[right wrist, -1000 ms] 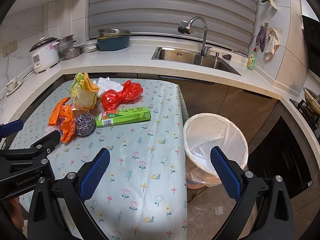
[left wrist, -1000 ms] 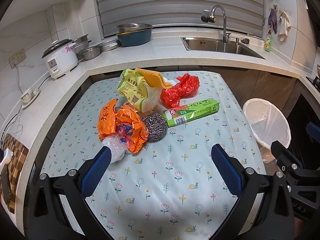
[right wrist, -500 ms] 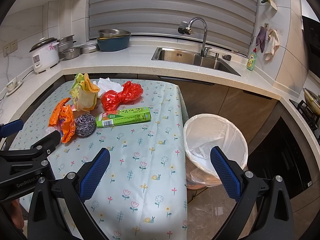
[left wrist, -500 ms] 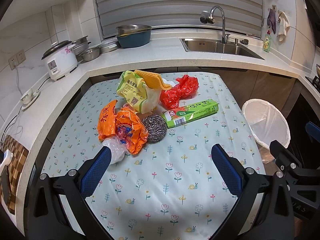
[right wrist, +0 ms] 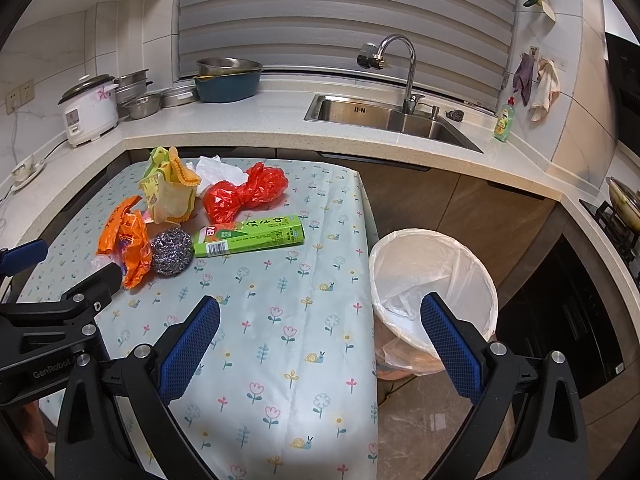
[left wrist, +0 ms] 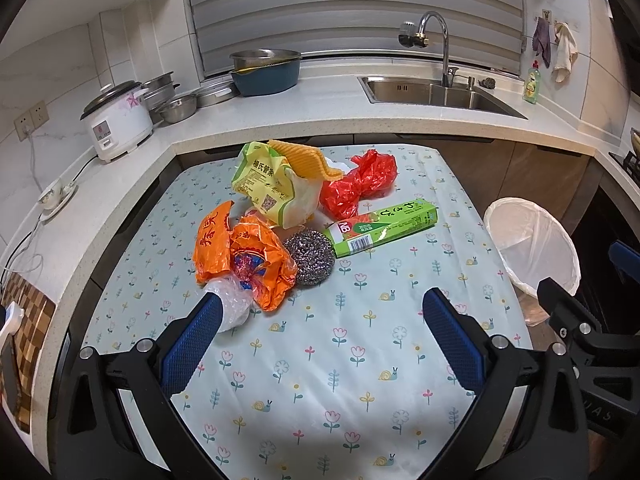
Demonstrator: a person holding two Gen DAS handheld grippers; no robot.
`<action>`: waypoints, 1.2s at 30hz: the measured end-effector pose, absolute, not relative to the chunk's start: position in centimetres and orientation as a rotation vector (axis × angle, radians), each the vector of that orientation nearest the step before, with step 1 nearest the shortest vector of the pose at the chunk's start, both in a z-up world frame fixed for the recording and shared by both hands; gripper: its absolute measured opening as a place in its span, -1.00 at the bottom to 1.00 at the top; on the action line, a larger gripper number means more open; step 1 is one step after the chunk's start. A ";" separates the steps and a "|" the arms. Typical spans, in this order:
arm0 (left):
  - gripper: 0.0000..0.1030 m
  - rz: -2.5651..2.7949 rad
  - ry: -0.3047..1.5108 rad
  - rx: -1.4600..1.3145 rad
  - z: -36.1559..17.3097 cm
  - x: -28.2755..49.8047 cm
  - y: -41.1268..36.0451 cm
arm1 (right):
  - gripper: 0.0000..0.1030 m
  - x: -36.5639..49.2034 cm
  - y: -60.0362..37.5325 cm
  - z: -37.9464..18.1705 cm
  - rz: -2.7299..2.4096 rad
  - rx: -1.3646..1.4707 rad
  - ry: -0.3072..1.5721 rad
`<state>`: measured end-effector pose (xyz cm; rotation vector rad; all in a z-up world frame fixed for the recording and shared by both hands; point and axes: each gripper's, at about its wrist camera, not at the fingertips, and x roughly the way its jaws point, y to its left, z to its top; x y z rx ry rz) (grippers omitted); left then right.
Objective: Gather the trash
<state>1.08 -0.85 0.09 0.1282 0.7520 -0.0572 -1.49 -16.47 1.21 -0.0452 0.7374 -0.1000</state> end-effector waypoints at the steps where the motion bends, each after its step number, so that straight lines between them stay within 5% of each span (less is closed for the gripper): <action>1: 0.85 -0.058 0.754 0.128 0.1 1.2 -0.8 | 0.87 -1.4 -16.4 1.3 -0.100 -0.046 0.738; 32: 0.86 0.027 0.822 0.038 -2.4 10.5 10.0 | 0.87 7.7 -9.6 1.2 -0.040 -0.057 0.691; 36: 0.86 0.009 0.841 0.032 -3.3 12.4 10.9 | 0.75 10.7 -7.7 1.0 -0.005 -0.050 0.688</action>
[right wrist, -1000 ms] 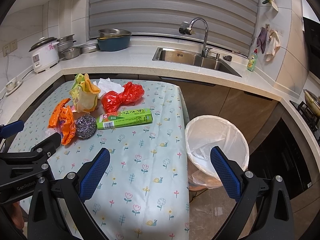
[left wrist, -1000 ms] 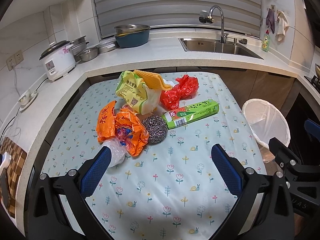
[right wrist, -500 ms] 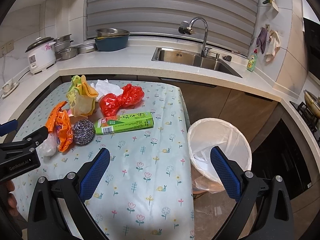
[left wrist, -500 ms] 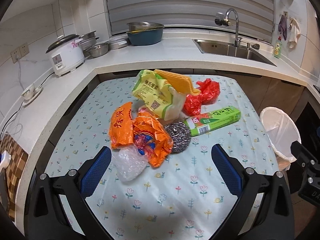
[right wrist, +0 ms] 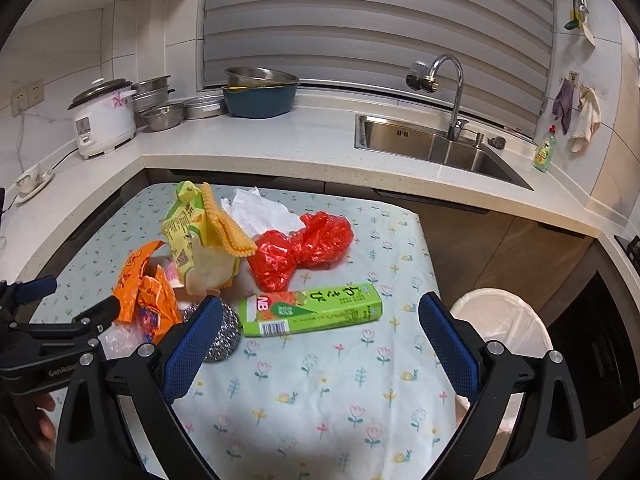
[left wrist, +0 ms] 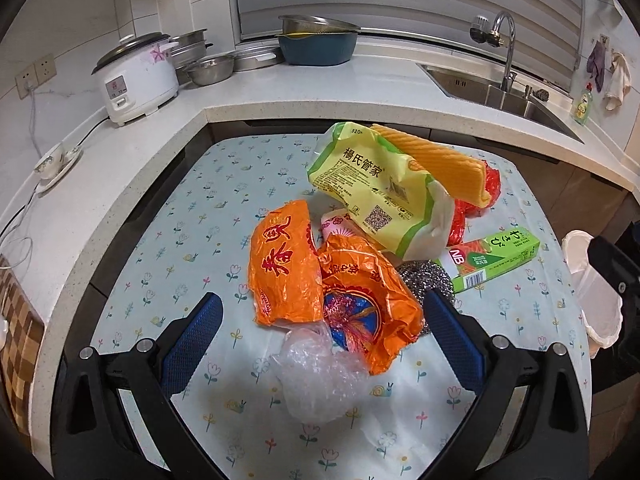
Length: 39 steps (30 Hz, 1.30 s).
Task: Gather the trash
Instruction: 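Grasp the yellow sponge with the right tool while the left tool reaches the orange bag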
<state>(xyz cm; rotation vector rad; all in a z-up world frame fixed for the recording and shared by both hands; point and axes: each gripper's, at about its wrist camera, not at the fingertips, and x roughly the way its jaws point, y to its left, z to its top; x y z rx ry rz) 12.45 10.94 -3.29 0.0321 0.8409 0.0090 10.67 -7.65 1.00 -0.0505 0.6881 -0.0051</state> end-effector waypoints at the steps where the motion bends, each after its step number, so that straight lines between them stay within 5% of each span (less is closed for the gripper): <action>1: 0.86 0.008 0.848 0.031 -3.5 13.0 11.2 | 0.74 11.5 -7.2 0.8 0.006 -0.044 0.694; 10: 0.85 0.007 0.922 -0.050 -6.3 17.8 14.3 | 0.40 17.5 -4.3 -1.1 0.066 -0.013 0.743; 14: 0.81 -0.007 0.952 -0.068 -7.4 19.2 15.0 | 0.03 19.2 -3.2 -1.8 0.093 -0.006 0.760; 18: 0.55 -0.024 0.981 -0.074 -8.5 20.3 15.5 | -0.56 20.1 -2.5 -2.5 0.121 -0.003 0.780; 21: 0.23 -0.040 1.001 -0.083 -9.2 20.5 16.0 | -0.76 20.1 -2.3 -2.7 0.128 0.004 0.790; 26: -0.15 -0.078 1.022 -0.093 -10.0 19.6 16.2 | -0.81 19.2 -2.4 -2.3 0.131 -0.003 0.788; 31: -0.96 -0.099 1.008 -0.103 -9.0 18.6 16.0 | -0.82 17.8 -3.0 -0.9 0.128 0.012 0.759; 39: -1.00 -0.122 0.948 -0.105 -6.0 16.5 15.0 | -0.82 14.7 -5.3 1.9 0.094 0.038 0.695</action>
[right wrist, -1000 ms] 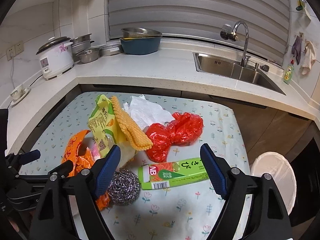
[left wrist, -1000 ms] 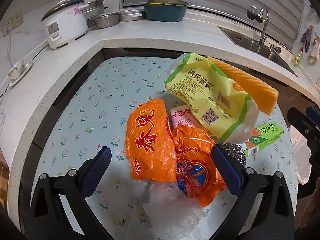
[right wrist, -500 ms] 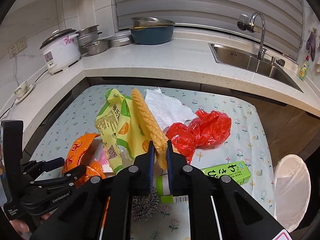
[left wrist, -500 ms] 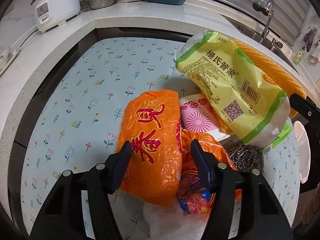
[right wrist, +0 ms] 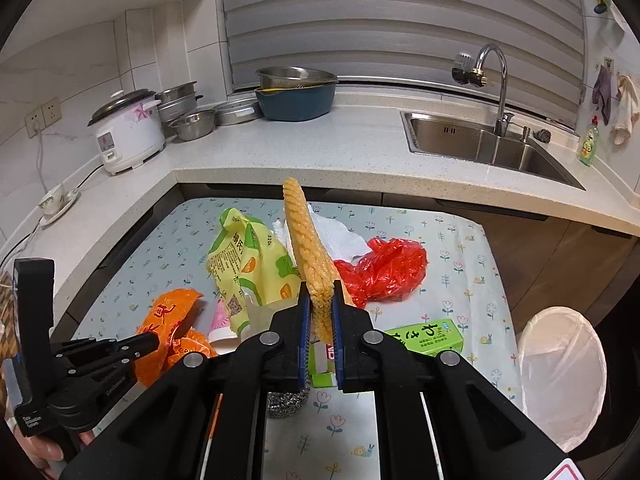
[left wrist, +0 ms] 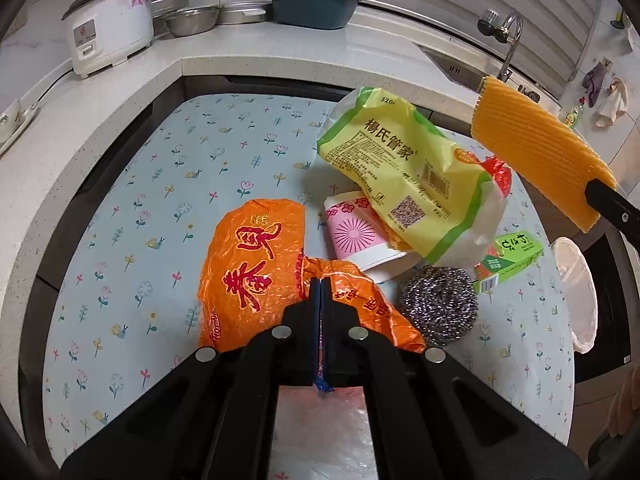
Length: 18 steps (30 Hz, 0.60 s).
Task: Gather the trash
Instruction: 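Grasp the orange printed bag with the left tool and lift it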
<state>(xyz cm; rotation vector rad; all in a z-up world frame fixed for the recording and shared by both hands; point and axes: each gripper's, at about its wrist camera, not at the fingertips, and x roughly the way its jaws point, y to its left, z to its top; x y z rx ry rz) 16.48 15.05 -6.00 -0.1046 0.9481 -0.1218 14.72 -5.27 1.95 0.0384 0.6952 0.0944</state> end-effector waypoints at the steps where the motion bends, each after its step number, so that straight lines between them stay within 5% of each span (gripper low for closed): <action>1: -1.00 -0.130 0.937 -0.102 -5.5 16.2 14.7 | -0.82 14.3 -5.7 2.3 0.087 0.043 0.687; 18: -1.00 -0.359 0.814 -0.012 0.7 10.3 2.7 | -0.82 7.1 -14.7 3.9 -0.056 0.107 0.645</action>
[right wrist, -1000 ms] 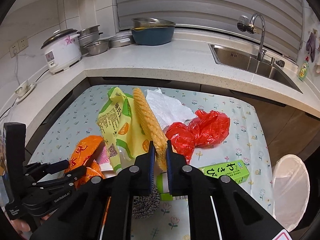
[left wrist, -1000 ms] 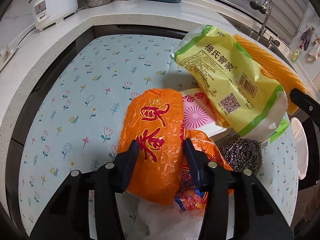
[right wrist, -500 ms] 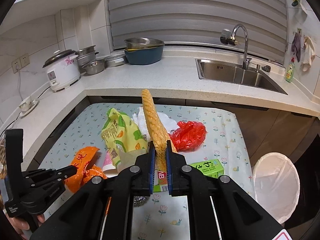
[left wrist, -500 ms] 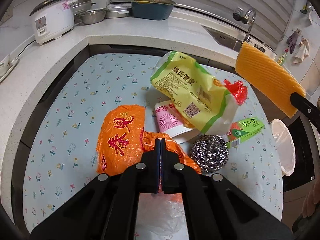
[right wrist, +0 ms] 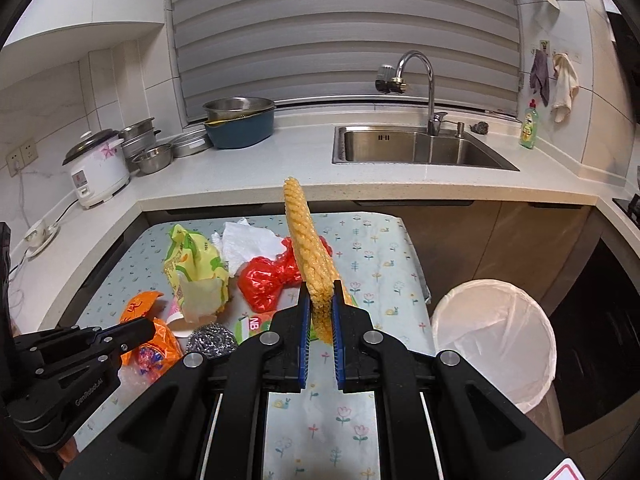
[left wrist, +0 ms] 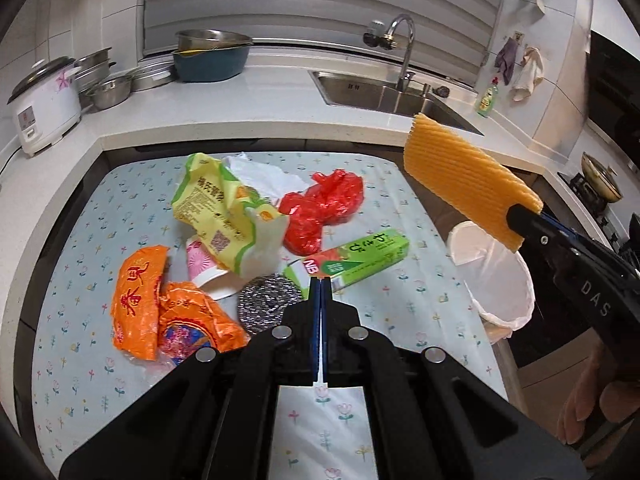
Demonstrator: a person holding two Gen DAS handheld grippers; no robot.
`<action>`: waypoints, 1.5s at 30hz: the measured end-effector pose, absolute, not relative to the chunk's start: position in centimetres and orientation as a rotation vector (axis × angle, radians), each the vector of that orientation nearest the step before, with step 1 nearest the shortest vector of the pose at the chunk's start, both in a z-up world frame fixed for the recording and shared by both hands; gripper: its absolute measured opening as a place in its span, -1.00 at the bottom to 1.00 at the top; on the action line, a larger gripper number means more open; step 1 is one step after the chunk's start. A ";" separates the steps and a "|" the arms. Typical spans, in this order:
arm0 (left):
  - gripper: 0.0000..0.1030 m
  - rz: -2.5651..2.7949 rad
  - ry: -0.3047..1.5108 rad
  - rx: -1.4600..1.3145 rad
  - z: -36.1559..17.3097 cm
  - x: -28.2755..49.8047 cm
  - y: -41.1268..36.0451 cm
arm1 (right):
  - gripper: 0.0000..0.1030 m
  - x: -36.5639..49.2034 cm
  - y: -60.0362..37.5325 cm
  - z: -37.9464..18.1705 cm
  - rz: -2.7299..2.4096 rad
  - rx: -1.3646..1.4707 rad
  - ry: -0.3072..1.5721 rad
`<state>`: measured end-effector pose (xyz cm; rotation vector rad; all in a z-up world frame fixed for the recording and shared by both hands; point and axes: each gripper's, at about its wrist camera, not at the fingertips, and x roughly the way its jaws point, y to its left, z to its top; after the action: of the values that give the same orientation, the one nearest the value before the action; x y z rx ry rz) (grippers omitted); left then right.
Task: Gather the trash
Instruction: 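Grasp the orange printed bag with the left tool and lift it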
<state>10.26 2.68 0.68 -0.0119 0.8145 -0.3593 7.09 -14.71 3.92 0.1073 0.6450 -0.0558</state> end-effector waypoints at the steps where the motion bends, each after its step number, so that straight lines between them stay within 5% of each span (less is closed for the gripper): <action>1: -1.00 -0.362 0.815 -0.009 0.7 10.1 2.3 | -0.82 6.8 -15.2 3.9 -0.063 0.111 0.646; 6: -0.83 -0.293 0.863 -0.046 -0.3 11.2 4.0 | -0.82 6.1 -16.1 3.2 -0.072 0.117 0.662; 7: -0.69 -0.271 0.871 -0.051 -0.6 11.4 4.7 | -0.82 6.1 -16.0 3.0 -0.069 0.116 0.666; 9: 0.18 -0.188 0.880 -0.064 -1.4 12.0 7.1 | -0.82 6.3 -15.6 2.6 -0.058 0.110 0.675; 12: 0.45 -0.090 0.897 -0.076 -2.8 12.7 11.0 | -0.82 6.6 -14.7 1.9 -0.039 0.110 0.687; 22: 0.45 -0.009 1.055 -0.091 -9.8 15.6 18.1 | -0.82 7.9 -12.0 0.4 -0.009 0.094 0.727; 30: -0.48 -0.085 1.090 -0.105 -11.5 16.3 17.7 | -0.82 8.0 -11.2 0.3 -0.016 0.082 0.734; 45: -0.62 -0.211 0.902 -0.093 -2.9 12.8 12.6 | -0.82 5.7 -13.7 1.3 -0.031 0.127 0.695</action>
<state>12.83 12.56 -2.91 -0.0935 0.9022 -0.2108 5.66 -13.68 1.34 0.1272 0.6950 -0.0312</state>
